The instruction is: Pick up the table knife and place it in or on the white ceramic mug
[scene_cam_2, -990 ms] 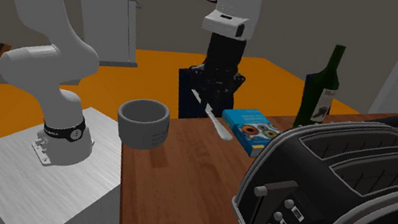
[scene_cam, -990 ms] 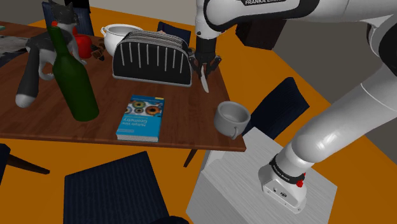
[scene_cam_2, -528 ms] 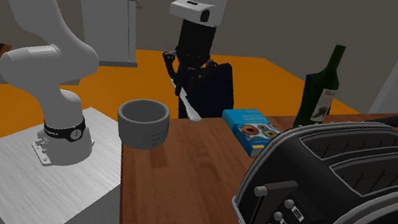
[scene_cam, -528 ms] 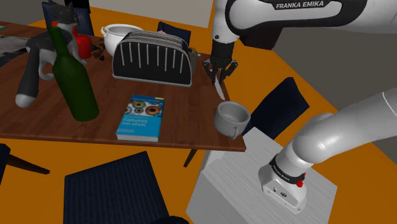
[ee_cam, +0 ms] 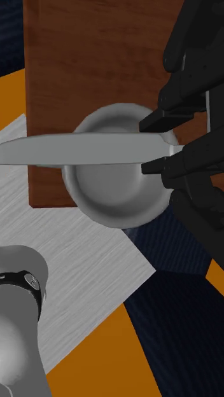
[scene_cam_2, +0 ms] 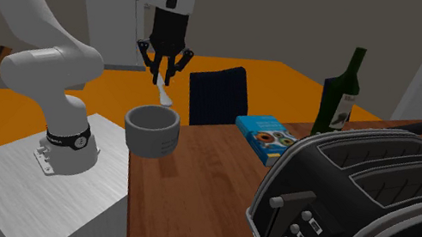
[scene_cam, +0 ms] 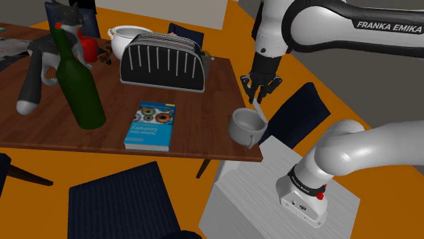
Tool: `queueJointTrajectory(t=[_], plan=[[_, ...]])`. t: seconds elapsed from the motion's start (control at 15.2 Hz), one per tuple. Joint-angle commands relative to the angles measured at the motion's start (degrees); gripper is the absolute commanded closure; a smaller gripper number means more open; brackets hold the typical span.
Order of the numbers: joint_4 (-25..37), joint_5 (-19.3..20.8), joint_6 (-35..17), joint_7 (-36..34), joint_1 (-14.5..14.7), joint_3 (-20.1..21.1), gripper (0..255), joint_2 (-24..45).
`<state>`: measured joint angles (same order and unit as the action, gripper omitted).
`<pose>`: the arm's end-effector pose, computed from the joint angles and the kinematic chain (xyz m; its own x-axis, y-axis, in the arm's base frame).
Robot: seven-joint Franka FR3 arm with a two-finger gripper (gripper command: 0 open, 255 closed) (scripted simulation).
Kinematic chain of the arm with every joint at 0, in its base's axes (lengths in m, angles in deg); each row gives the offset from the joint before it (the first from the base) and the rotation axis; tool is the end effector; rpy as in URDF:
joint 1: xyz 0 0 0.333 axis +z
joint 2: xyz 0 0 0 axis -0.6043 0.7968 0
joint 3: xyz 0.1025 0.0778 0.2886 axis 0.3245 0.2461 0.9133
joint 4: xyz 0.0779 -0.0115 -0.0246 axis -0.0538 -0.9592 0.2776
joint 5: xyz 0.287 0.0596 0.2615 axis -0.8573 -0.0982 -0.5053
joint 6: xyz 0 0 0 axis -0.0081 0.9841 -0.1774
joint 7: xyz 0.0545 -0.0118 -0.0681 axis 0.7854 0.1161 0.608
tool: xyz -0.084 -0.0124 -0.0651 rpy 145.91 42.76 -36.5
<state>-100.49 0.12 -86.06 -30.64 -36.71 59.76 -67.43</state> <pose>0.2998 0.1213 0.5271 0.7953 -0.6062 0.0046 -0.6022 -0.7892 0.1207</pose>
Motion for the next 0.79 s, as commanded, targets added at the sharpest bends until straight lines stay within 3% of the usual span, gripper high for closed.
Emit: queueJointTrajectory(t=[0.0,0.73], plan=[[-3.0,-0.6,0.6,0.1,0.8,-0.3,255,-3.5],[-11.3,-1.9,-7.9,-0.2,1.5,1.3,255,-3.3]])
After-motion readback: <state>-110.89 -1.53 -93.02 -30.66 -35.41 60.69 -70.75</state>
